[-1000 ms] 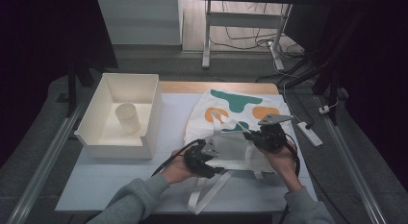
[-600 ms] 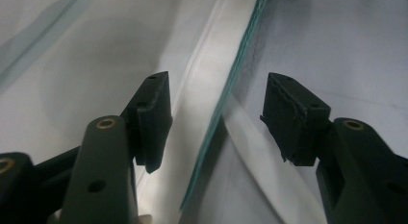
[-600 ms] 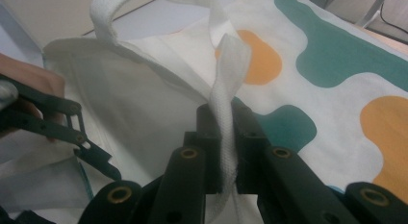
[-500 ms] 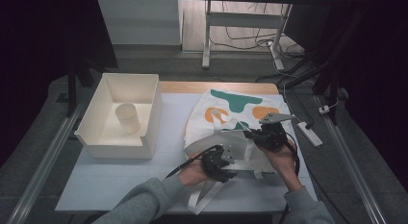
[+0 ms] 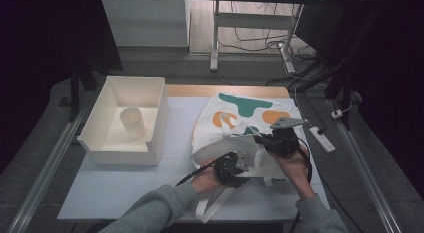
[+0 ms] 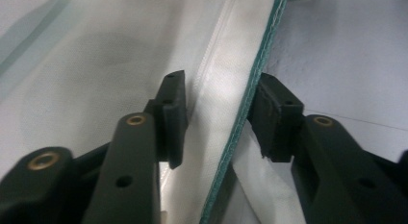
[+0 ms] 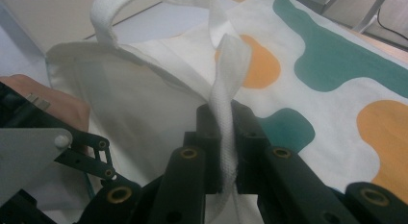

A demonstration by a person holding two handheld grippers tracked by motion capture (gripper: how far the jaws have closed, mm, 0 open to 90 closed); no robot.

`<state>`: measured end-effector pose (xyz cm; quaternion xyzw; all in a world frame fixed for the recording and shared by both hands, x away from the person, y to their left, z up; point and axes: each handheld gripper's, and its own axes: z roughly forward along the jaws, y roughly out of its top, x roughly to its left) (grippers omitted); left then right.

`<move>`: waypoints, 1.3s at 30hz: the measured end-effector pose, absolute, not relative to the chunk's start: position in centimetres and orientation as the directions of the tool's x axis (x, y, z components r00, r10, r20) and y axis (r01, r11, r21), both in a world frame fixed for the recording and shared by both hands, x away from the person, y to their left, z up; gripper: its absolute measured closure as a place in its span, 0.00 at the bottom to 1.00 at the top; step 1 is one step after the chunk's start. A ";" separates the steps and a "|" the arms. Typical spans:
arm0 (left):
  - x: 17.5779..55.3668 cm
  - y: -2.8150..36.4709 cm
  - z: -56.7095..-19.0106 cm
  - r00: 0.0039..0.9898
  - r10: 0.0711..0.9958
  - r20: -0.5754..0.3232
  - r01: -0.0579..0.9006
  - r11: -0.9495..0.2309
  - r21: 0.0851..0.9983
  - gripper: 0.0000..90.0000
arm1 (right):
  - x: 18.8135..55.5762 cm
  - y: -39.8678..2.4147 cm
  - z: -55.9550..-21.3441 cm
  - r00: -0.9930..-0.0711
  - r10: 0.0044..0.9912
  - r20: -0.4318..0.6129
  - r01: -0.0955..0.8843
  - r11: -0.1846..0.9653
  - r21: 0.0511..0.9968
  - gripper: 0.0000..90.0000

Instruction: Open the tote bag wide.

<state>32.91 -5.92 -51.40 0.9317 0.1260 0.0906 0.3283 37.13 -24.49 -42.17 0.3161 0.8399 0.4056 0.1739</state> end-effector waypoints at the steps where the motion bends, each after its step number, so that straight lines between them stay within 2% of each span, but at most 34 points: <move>1: 32.9 -5.9 -51.4 0.952 0.294 0.087 0.174 -0.752 0.636 0.66 | 37.1 -24.5 -42.2 -0.740 0.672 -0.036 0.389 0.471 0.792 0.93; 4: 33.1 -5.8 -51.4 0.948 0.304 0.096 0.177 -0.752 0.635 0.74 | 37.1 -24.5 -42.2 -0.740 0.672 -0.036 0.389 0.472 0.791 0.93; 5: 33.2 -5.8 -51.5 0.948 0.304 0.097 0.176 -0.753 0.634 0.80 | 37.2 -24.5 -42.2 -0.740 0.672 -0.035 0.390 0.471 0.791 0.93; 8: 33.5 -5.6 -51.6 0.949 0.308 0.072 0.195 -0.749 0.633 0.89 | 37.1 -24.6 -42.1 -0.739 0.673 -0.038 0.387 0.469 0.794 0.93; 11: 33.6 -5.5 -51.6 0.949 0.308 0.068 0.198 -0.748 0.633 0.94 | 37.1 -24.6 -42.1 -0.739 0.673 -0.039 0.385 0.469 0.795 0.93; 39: 29.9 -2.1 -48.8 0.970 0.221 0.104 0.106 -0.765 0.636 0.95 | 38.1 -24.6 -40.9 -0.715 0.695 -0.073 0.370 0.465 0.804 0.93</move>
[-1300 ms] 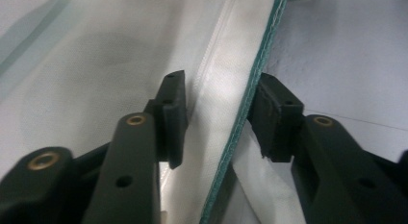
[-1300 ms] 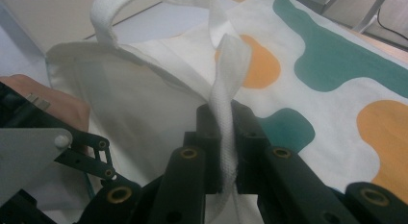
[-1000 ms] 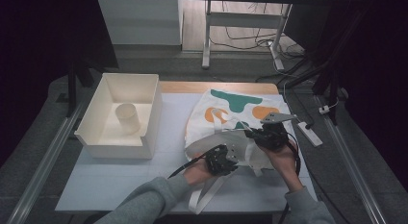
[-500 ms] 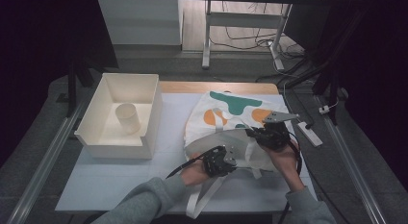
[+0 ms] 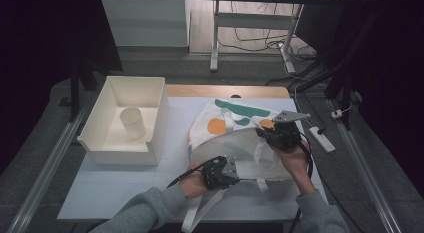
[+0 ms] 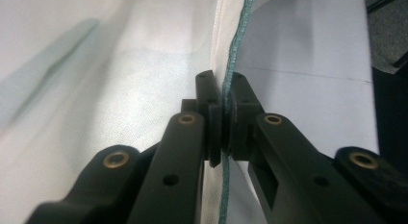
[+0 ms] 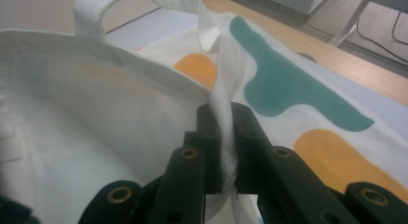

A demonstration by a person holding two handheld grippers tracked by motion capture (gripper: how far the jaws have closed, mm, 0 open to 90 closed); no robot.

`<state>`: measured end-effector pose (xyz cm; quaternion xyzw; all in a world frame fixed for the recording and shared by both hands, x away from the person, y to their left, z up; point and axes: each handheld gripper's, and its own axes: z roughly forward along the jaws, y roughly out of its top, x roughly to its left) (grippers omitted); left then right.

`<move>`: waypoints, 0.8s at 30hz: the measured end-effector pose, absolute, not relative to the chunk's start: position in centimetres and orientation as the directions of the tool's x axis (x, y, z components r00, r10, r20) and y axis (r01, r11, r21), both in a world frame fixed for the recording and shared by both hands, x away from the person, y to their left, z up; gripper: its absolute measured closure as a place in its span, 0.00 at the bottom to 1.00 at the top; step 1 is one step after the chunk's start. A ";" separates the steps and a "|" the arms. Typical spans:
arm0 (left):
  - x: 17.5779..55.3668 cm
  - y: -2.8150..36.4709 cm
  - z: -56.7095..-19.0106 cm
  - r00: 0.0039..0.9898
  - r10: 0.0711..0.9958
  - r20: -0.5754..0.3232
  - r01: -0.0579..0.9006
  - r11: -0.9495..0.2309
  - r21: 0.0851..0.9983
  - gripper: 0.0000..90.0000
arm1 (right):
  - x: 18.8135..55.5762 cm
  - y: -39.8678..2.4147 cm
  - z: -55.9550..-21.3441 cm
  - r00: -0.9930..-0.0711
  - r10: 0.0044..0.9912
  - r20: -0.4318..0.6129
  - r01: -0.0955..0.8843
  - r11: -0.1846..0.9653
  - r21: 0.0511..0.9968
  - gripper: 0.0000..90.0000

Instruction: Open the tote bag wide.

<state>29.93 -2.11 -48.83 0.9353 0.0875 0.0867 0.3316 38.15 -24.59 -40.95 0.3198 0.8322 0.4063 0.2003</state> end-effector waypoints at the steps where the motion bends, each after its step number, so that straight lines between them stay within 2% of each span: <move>1: 29.8 -1.9 -48.7 0.969 0.221 0.106 0.105 -0.765 0.636 0.95 | 38.3 -24.6 -40.9 -0.713 0.697 -0.077 0.365 0.463 0.808 0.93; 8: 28.8 -0.1 -48.4 0.970 0.222 0.098 0.110 -0.763 0.637 0.95 | 39.7 -25.5 -40.3 -0.688 0.725 -0.033 0.372 0.392 0.842 0.93; 12: 28.8 0.1 -48.3 0.970 0.226 0.085 0.120 -0.757 0.642 0.95 | 40.0 -25.4 -40.8 -0.695 0.718 -0.026 0.397 0.414 0.819 0.93; 18: 28.6 0.1 -48.2 0.970 0.223 0.093 0.114 -0.760 0.640 0.95 | 40.5 -25.6 -41.3 -0.668 0.739 -0.091 0.400 0.459 0.793 0.94; 24: 27.6 0.7 -47.7 0.976 0.203 0.082 0.102 -0.754 0.649 0.95 | 42.5 -27.5 -42.2 -0.618 0.785 -0.043 0.455 0.401 0.795 0.94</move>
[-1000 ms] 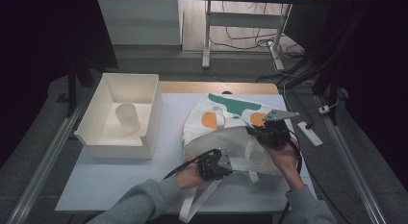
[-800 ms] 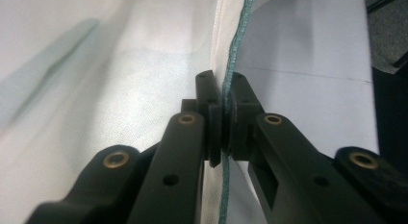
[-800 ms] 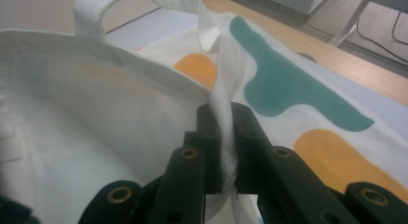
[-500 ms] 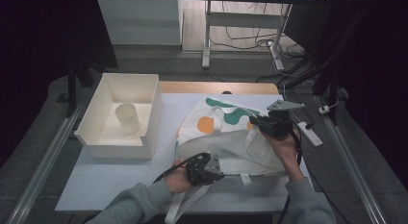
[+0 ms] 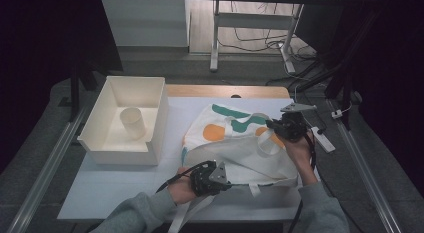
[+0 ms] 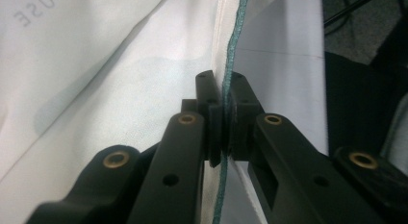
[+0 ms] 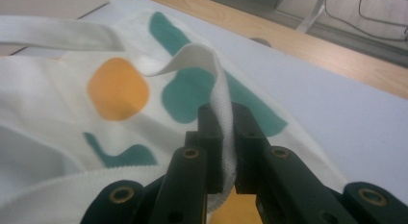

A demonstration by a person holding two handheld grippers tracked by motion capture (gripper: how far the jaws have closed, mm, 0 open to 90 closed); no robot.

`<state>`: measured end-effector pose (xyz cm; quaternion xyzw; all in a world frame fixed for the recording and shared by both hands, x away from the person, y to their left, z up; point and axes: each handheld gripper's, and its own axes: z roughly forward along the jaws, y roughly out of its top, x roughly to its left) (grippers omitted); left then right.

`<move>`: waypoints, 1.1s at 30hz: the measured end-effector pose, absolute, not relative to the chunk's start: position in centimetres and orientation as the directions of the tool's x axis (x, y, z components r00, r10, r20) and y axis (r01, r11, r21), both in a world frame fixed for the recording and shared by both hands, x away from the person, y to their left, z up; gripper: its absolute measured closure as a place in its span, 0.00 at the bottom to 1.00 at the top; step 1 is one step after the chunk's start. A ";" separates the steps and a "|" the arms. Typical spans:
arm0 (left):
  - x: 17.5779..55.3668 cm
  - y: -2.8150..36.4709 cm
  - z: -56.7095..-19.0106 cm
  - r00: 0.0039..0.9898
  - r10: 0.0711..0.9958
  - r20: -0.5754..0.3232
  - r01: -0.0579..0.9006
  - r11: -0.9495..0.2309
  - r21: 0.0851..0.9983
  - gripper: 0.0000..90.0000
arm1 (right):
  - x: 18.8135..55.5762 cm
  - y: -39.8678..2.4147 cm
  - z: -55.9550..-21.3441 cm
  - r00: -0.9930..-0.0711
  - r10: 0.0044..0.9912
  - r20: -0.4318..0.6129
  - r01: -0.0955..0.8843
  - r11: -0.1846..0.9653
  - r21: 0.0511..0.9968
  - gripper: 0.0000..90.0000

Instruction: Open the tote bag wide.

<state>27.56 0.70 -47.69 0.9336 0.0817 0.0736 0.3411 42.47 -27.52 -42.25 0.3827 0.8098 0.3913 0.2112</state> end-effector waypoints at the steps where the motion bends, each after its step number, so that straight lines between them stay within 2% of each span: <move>1: 27.4 0.8 -47.6 0.976 0.201 0.078 0.103 -0.753 0.649 0.95 | 42.8 -27.7 -42.5 -0.611 0.791 -0.031 0.471 0.394 0.789 0.94; 10: 27.7 1.3 -47.7 0.979 0.199 0.032 0.129 -0.740 0.660 0.95 | 46.0 -28.7 -48.4 -0.575 0.818 0.029 0.649 0.435 0.624 0.93; 13: 27.9 1.4 -47.7 0.979 0.202 0.018 0.139 -0.732 0.667 0.95 | 46.0 -29.1 -48.6 -0.572 0.819 0.046 0.654 0.421 0.628 0.92; 15: 27.9 1.4 -47.7 0.979 0.202 0.017 0.140 -0.734 0.665 0.95 | 45.6 -29.3 -47.8 -0.582 0.813 0.033 0.627 0.423 0.654 0.81; 16: 28.0 1.4 -47.7 0.979 0.202 0.017 0.140 -0.734 0.664 0.95 | 45.3 -29.4 -47.1 -0.589 0.807 0.043 0.618 0.415 0.668 0.67; 17: 28.0 1.4 -47.8 0.980 0.199 0.019 0.137 -0.737 0.662 0.95 | 45.0 -29.6 -46.3 -0.593 0.804 0.040 0.600 0.409 0.687 0.60; 20: 28.0 1.3 -47.8 0.979 0.203 0.018 0.140 -0.737 0.661 0.95 | 43.2 -30.1 -43.4 -0.592 0.806 0.020 0.516 0.360 0.778 0.47; 24: 28.1 1.3 -47.8 0.979 0.204 0.017 0.142 -0.736 0.662 0.95 | 40.4 -30.1 -40.4 -0.634 0.773 0.018 0.431 0.334 0.838 0.47; 29: 28.2 1.4 -47.9 0.978 0.206 0.016 0.144 -0.736 0.662 0.95 | 37.6 -27.4 -38.5 -0.747 0.664 -0.022 0.342 0.413 0.844 0.47; 33: 28.3 1.4 -47.9 0.979 0.205 0.014 0.145 -0.736 0.661 0.95 | 36.5 -24.1 -38.6 -0.822 0.569 -0.029 0.307 0.484 0.820 0.47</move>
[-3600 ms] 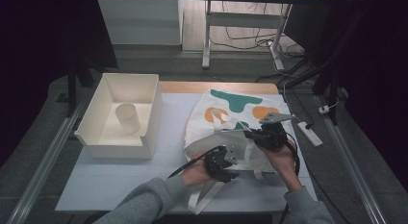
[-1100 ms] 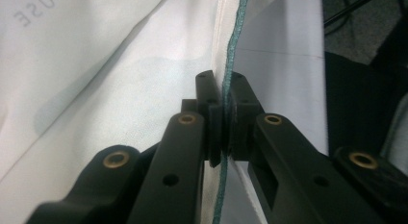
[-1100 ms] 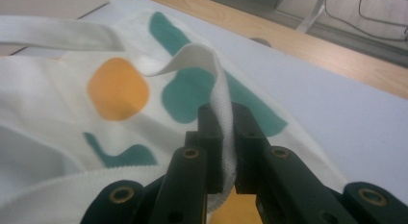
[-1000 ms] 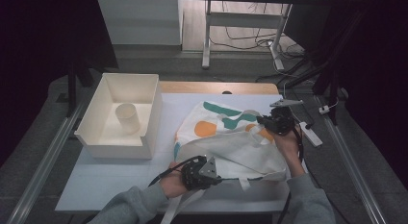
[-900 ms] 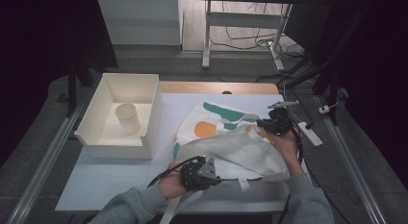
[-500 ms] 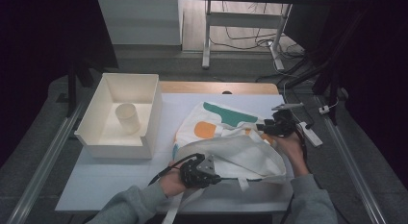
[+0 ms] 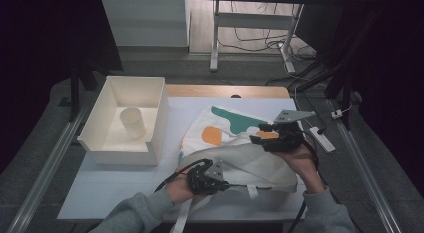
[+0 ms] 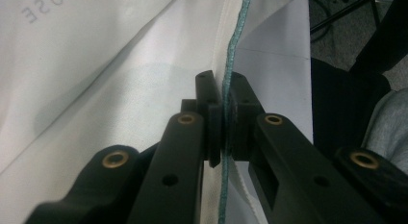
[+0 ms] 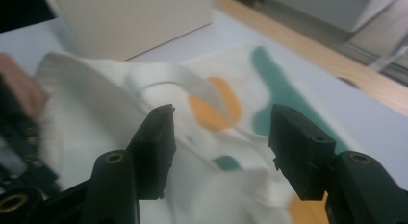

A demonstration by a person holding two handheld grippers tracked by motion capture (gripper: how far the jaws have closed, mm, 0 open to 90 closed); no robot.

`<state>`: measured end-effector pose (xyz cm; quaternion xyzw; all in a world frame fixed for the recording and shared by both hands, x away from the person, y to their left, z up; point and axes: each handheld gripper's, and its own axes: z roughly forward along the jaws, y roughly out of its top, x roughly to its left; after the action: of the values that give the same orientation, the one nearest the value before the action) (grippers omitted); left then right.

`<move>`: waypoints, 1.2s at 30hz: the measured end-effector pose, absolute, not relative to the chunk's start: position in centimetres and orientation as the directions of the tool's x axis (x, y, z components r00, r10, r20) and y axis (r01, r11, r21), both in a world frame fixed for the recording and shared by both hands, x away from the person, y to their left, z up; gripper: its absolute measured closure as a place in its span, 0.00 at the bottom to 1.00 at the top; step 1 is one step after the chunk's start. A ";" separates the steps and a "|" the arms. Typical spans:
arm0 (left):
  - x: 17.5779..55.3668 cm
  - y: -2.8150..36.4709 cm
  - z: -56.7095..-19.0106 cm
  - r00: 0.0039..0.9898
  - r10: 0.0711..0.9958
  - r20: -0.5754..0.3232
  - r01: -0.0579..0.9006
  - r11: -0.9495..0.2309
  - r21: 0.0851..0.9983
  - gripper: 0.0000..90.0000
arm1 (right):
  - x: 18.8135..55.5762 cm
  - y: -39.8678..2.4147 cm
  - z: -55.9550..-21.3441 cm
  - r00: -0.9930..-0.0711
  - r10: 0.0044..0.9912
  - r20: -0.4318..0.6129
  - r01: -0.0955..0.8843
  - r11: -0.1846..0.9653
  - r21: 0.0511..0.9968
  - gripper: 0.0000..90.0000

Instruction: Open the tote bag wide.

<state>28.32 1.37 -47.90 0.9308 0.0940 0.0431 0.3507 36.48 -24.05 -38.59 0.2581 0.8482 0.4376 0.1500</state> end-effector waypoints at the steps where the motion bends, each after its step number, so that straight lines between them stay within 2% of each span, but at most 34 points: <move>1: 28.3 1.4 -47.9 0.978 0.206 0.014 0.145 -0.737 0.661 0.95 | 36.3 -23.3 -38.8 -0.835 0.550 -0.030 0.301 0.501 0.812 0.47; 8: 28.3 1.4 -48.0 0.978 0.210 0.012 0.150 -0.736 0.660 0.95 | 36.9 -20.6 -41.1 -0.866 0.499 -0.029 0.317 0.593 0.740 0.45; 18: 28.4 1.4 -48.0 0.978 0.209 0.011 0.150 -0.738 0.658 0.95 | 37.7 -20.6 -42.8 -0.857 0.513 -0.051 0.344 0.643 0.684 0.44; 22: 28.4 1.3 -48.1 0.978 0.209 0.013 0.149 -0.739 0.657 0.95 | 37.9 -20.6 -43.3 -0.855 0.515 -0.059 0.352 0.661 0.663 0.47; 26: 28.4 1.3 -48.1 0.978 0.208 0.012 0.149 -0.740 0.656 0.95 | 37.9 -20.3 -43.7 -0.863 0.499 -0.083 0.342 0.697 0.631 0.57; 29: 28.4 1.3 -48.1 0.979 0.205 0.013 0.147 -0.743 0.654 0.95 | 37.8 -20.1 -44.0 -0.867 0.479 -0.135 0.313 0.736 0.601 0.76; 31: 28.4 1.2 -48.2 0.979 0.204 0.014 0.146 -0.744 0.652 0.95 | 37.8 -20.0 -44.2 -0.867 0.477 -0.148 0.310 0.746 0.589 0.85; 33: 28.4 1.2 -48.2 0.979 0.203 0.014 0.145 -0.744 0.652 0.95 | 37.8 -20.0 -44.2 -0.867 0.476 -0.147 0.309 0.746 0.589 0.91; 36: 28.4 1.2 -48.2 0.979 0.204 0.014 0.146 -0.743 0.653 0.95 | 37.7 -20.1 -44.1 -0.866 0.476 -0.154 0.303 0.745 0.594 0.94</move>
<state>28.39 1.24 -48.18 0.9326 0.0936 0.0421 0.3460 37.72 -20.07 -44.07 0.2112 0.9220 0.2879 0.1495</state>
